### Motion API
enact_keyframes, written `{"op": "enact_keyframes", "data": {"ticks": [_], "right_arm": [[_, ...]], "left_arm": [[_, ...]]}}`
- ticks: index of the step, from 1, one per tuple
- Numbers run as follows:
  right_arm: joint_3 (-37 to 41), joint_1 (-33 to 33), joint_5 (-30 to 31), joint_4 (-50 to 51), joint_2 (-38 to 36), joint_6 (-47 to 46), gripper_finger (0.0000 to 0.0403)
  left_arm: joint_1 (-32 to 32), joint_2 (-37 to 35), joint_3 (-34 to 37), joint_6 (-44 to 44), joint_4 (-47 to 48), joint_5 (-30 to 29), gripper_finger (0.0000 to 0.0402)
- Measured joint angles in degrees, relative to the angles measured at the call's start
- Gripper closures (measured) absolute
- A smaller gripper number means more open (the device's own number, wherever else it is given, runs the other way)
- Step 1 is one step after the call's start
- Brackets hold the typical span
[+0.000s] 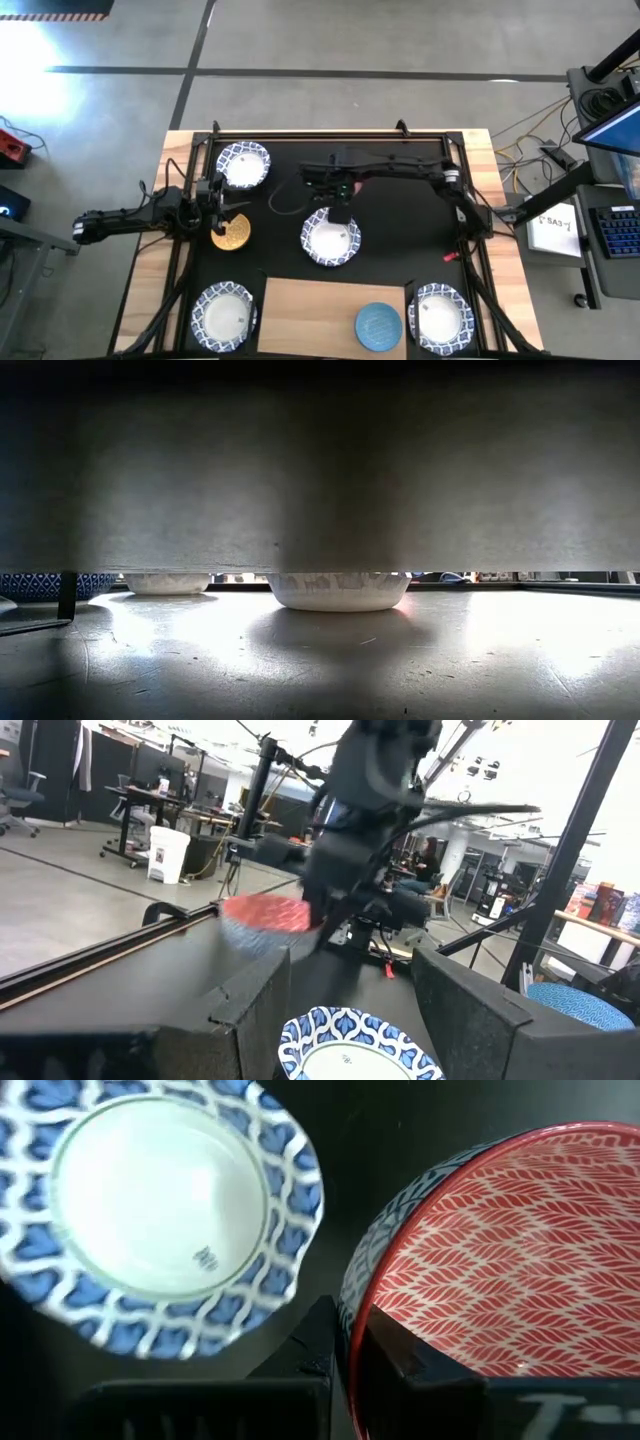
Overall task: Place and stack bowls onto a shelf
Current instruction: Stack the small red bowl on top of the small light blue bowl on the shelf
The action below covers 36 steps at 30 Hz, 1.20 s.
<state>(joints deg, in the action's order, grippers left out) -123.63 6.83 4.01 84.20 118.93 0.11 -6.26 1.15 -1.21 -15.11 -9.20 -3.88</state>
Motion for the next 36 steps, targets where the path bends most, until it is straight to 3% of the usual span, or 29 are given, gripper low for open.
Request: {"op": "enact_keyframes", "data": {"ticks": [6, 14, 21, 28, 36], "right_arm": [[12.2, -5.1, 1.5, -5.4, -12.9, -10.8, 0.039], [28.7, -19.1, 2.7, -19.3, -27.7, -29.4, 0.039], [31.6, -30.7, 3.7, -22.8, -27.7, -37.9, 0.039], [30.8, -37.5, 3.5, -23.7, -26.1, -39.3, 0.039], [28.7, -45.2, 3.3, -31.3, -26.1, -41.0, 0.039]], "left_arm": [[0.0, 0.0, 0.0, 0.0, 0.0, 0.0, 0.0208], [0.0, 0.0, 0.0, 0.0, 0.0, 0.0, 0.0208], [0.0, 0.0, 0.0, 0.0, 0.0, 0.0, 0.0208], [0.0, 0.0, 0.0, 0.0, 0.0, 0.0, 0.0208], [0.0, 0.0, 0.0, 0.0, 0.0, 0.0, 0.0208]]}}
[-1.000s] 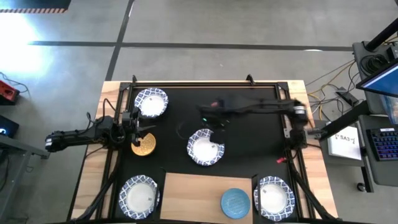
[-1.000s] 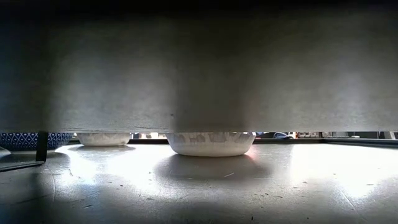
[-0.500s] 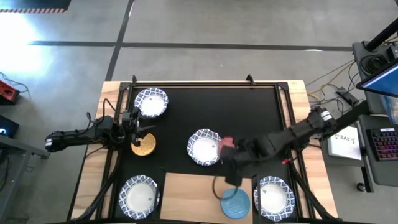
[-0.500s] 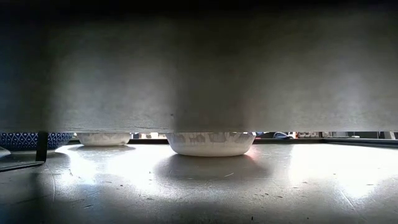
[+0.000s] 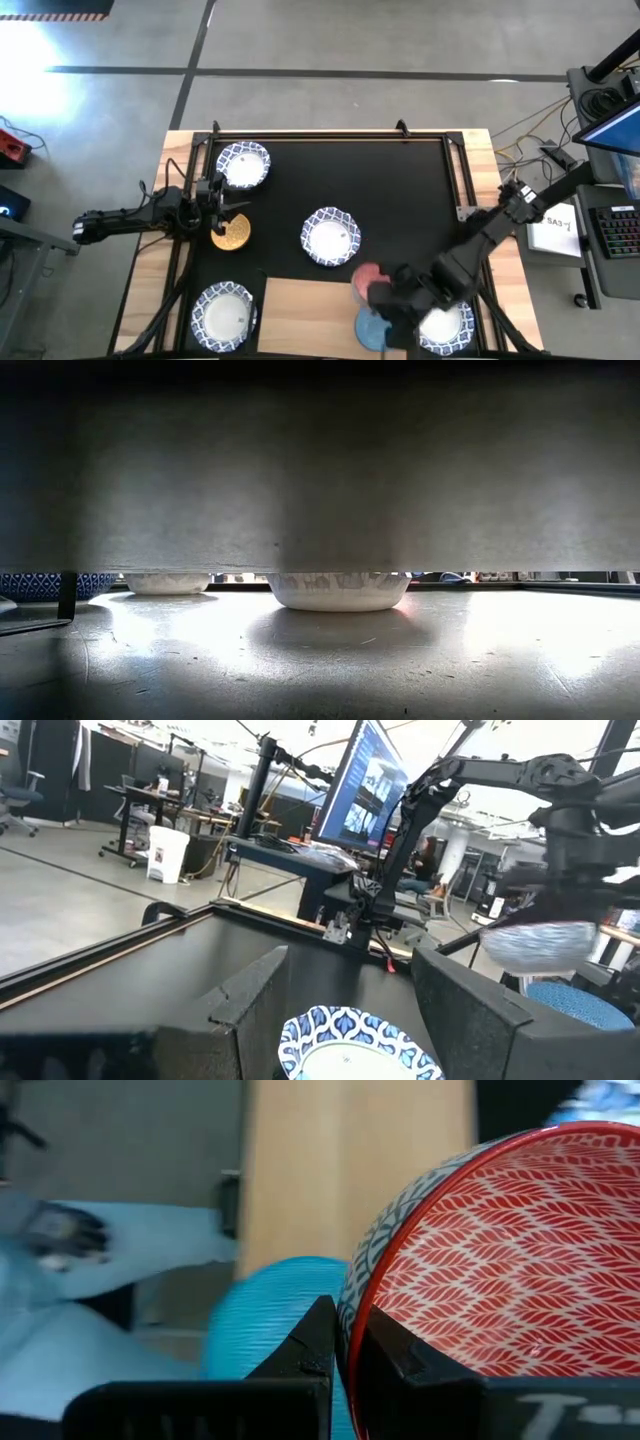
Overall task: Place and stack bowls onto a shelf
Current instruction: Stack the small red bowl on top of the small light blue bowl on the shelf
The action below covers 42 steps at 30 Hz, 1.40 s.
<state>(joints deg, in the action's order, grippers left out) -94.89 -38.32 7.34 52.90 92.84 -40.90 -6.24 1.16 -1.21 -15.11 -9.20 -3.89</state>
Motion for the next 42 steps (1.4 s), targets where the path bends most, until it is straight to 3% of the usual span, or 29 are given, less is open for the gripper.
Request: {"op": "enact_keyframes", "data": {"ticks": [13, 20, 42], "right_arm": [[0.9, -7.7, -0.3, -7.4, 3.9, -2.1, 0.039], [0.9, -7.8, -0.2, -2.6, 5.5, 0.0, 0.039], [0.9, -7.8, -4.9, -3.9, 5.4, 2.0, 0.0389]], "left_arm": [[0.0, 0.1, 0.0, 0.0, -0.1, 0.0, 0.0208], [0.0, 0.1, 0.0, 0.0, 0.0, 0.0, 0.0208], [0.0, 0.1, 0.0, 0.0, 0.0, 0.0, 0.0208]]}}
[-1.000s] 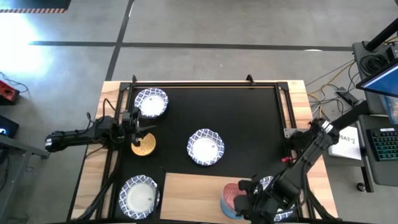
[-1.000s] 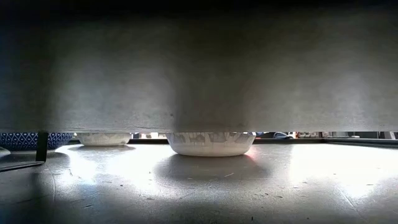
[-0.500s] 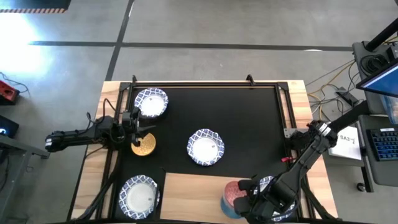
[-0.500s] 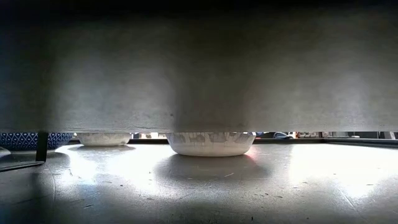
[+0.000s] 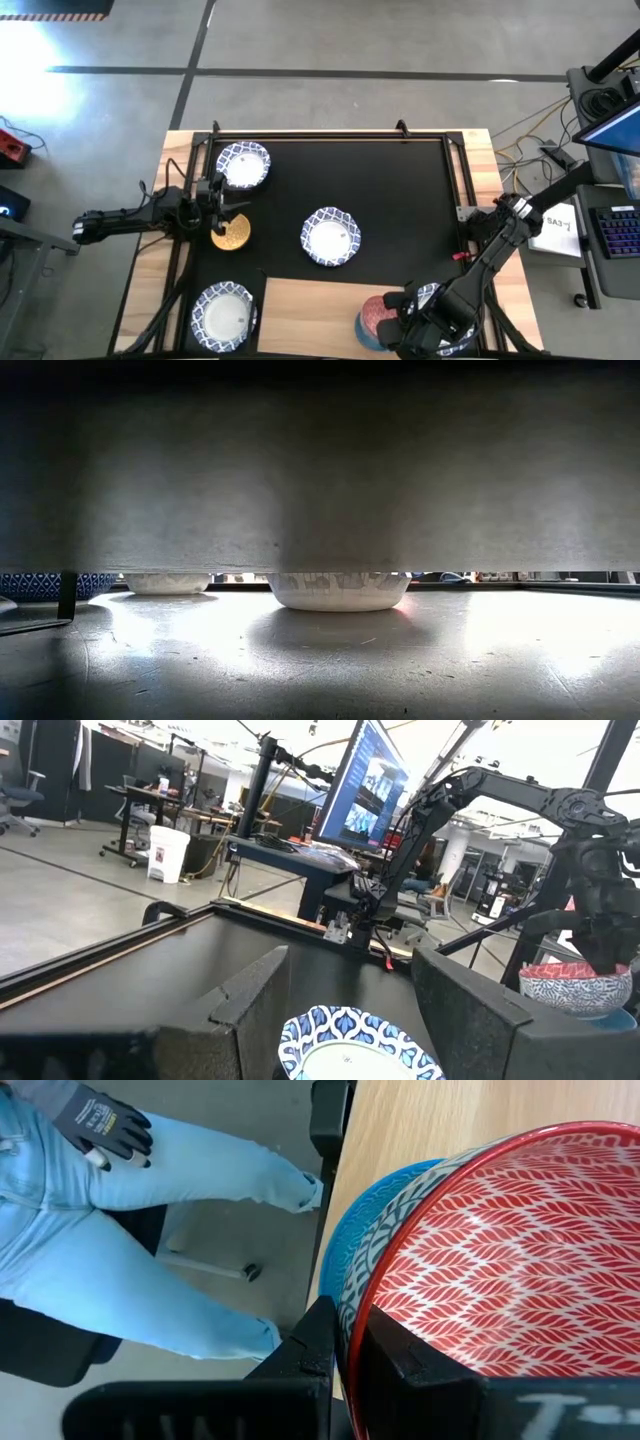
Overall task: Place and stack bowls onto a shelf
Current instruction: Stack the small red bowl on top of the small light blue bowl on the shelf, then stack the small yellow bowl on top of the small red bowl on the shelf
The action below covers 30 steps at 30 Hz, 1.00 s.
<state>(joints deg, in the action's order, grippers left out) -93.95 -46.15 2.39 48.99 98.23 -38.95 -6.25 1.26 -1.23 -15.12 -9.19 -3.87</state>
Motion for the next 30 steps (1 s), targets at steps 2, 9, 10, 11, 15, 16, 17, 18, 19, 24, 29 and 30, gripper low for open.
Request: {"op": "enact_keyframes", "data": {"ticks": [2, 9, 10, 11, 15, 16, 17, 18, 19, 24, 29, 30], "right_arm": [[0.0, 0.0, 0.0, 0.0, 0.0, 0.0, 0.0384], [0.0, 0.0, 0.2, 0.0, -0.1, 0.7, 0.0337], [0.0, 0.0, 0.2, 0.0, -0.1, 0.9, 0.0332], [0.0, 0.0, 0.2, 0.0, -0.2, 1.3, 0.0327], [-0.2, 0.0, -0.1, 0.1, -0.2, 2.3, 0.0314], [-0.6, 0.0, -0.7, 0.2, -0.2, 2.4, 0.0313], [-1.1, 0.0, -1.4, 0.1, -0.2, 2.6, 0.0311], [-1.8, 0.0, -1.7, 0.1, -0.2, 3.0, 0.0311], [-2.5, 0.0, -2.2, 0.0, -0.3, 3.5, 0.0311], [-6.5, 0.0, -2.4, 0.0, -0.3, 9.7, 0.0318], [-8.2, 0.0, -1.1, 0.0, -0.3, 17.1, 0.0325], [-8.2, 0.0, -1.0, 0.0, -0.3, 18.5, 0.0325]], "left_arm": [[0.0, 0.0, 0.0, 0.0, 0.0, 0.0, 0.0208], [0.0, 0.0, 0.0, 0.0, 0.0, 0.0, 0.0208], [0.0, 0.0, 0.0, 0.0, 0.0, 0.0, 0.0208], [0.0, 0.0, 0.0, 0.0, 0.0, 0.0, 0.0208], [0.0, 0.0, 0.0, 0.0, 0.0, 0.0, 0.0208], [0.0, 0.0, 0.0, 0.0, 0.0, 0.0, 0.0208], [0.0, 0.0, 0.0, 0.0, 0.0, 0.0, 0.0208], [0.0, 0.0, 0.0, 0.0, 0.0, 0.0, 0.0208], [0.0, 0.0, 0.0, 0.0, 0.0, 0.0, 0.0208], [0.0, 0.0, 0.0, 0.0, 0.0, 0.0, 0.0208], [0.0, 0.0, 0.0, 0.0, 0.0, 0.0, 0.0208], [0.0, 0.0, 0.0, 0.0, 0.0, 0.0, 0.0208]]}}
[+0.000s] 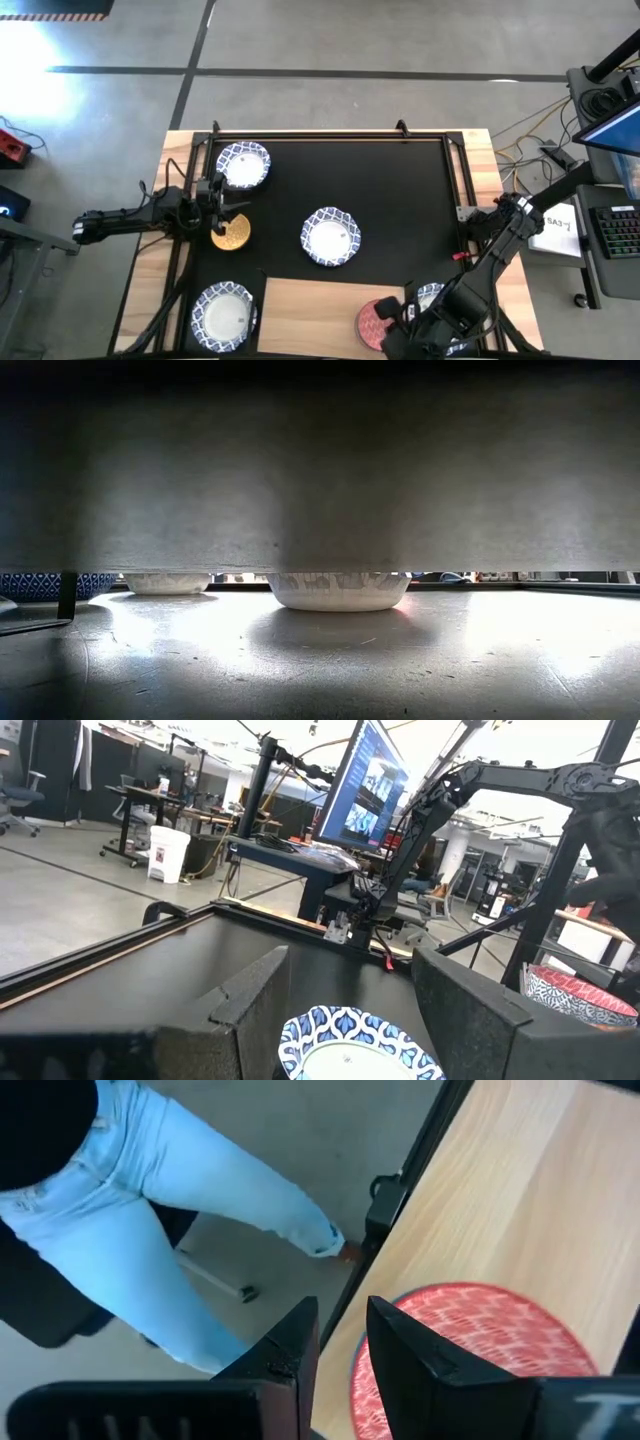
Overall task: Place and stack bowls onto a shelf
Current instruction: Stack the small yellow bowl on top of the small red bowl on the shelf
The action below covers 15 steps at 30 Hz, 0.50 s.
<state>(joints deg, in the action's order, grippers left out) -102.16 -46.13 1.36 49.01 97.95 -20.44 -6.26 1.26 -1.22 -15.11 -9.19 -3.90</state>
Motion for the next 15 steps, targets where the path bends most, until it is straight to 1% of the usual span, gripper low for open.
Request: {"op": "enact_keyframes", "data": {"ticks": [8, 15], "right_arm": [[-0.3, 0.3, 0.1, 0.3, 0.0, 7.7, 0.0318], [0.1, 1.1, 1.9, 1.8, 0.0, 7.0, 0.031]], "left_arm": [[0.0, 0.0, 0.0, 0.0, 0.0, 0.0, 0.0208], [0.0, 0.0, 0.0, 0.0, 0.0, 0.0, 0.0208]]}}
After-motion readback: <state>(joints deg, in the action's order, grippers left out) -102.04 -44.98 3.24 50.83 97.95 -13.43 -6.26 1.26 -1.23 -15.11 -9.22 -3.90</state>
